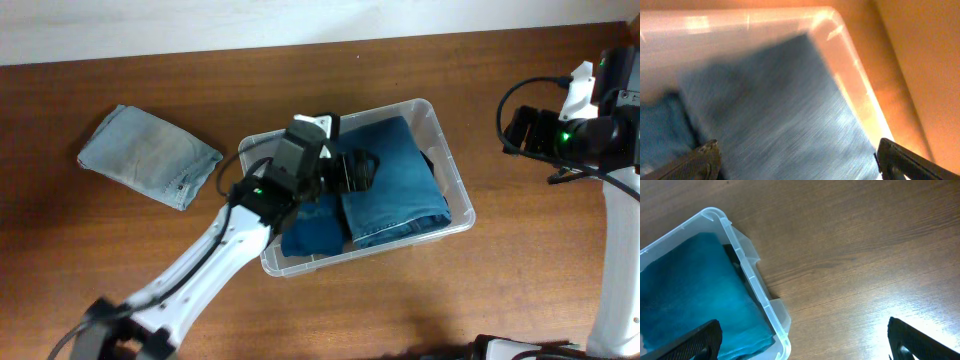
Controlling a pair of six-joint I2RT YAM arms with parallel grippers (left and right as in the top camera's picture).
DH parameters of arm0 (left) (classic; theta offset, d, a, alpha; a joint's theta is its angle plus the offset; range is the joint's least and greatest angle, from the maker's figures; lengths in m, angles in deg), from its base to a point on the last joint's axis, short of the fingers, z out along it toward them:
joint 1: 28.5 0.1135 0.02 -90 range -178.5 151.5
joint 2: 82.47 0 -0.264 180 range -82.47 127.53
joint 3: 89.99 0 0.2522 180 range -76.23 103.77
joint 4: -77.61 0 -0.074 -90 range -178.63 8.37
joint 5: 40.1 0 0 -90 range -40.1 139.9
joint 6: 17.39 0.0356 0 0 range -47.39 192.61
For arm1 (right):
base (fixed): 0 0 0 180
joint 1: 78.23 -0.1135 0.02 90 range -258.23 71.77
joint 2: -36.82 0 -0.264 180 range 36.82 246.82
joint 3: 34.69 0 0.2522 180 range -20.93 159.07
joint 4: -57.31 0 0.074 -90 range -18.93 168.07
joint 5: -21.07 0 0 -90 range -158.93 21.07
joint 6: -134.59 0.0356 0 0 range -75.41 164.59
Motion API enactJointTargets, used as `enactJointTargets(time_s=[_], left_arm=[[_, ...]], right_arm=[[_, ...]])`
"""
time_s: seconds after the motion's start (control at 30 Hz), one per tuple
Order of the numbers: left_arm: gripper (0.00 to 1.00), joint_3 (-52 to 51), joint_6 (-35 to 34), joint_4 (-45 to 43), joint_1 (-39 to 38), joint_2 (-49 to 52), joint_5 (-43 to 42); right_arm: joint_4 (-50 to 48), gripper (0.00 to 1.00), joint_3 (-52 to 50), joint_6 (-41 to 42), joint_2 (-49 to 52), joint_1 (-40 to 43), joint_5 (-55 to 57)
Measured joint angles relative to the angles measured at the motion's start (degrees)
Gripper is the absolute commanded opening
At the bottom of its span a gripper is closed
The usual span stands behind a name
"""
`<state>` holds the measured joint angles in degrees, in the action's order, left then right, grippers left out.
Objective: Pack container
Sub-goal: 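Press the dark-blue jeans flat into the bin with the left gripper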
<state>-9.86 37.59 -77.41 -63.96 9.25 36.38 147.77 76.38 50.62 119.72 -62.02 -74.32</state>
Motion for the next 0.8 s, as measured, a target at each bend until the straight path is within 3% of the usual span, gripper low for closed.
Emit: enactJointTargets(time_s=[0.17,0.2,0.23,0.27,0.3,0.37,0.8], left_arm=[[0.98,1.46,9.07,0.50,0.13,-2.99,3.43],[0.89,1.51,10.82,1.25,0.13,-3.02,3.67],[0.72,1.51,12.46,2.32,0.04,-3.02,3.98],[0.42,1.49,13.97,3.63,-0.04,-2.95,4.17],[0.19,1.51,15.17,5.05,-0.13,-2.80,4.44],[0.06,1.53,16.61,7.15,-0.31,-2.12,4.61],[0.07,1.79,19.47,6.97,-4.28,12.57,3.04]], right_arm=[[0.02,0.99,0.00,-0.02,0.00,0.00,0.00],[0.02,0.98,0.00,0.00,0.00,0.00,0.00],[0.02,0.99,0.00,0.00,0.00,0.00,0.00],[0.02,0.99,0.00,0.02,0.00,0.00,0.00],[0.02,0.99,0.00,0.02,0.00,0.00,0.00],[0.02,0.99,0.00,-0.02,0.00,0.00,0.00],[0.02,0.99,0.00,-0.02,0.00,0.00,0.00]])
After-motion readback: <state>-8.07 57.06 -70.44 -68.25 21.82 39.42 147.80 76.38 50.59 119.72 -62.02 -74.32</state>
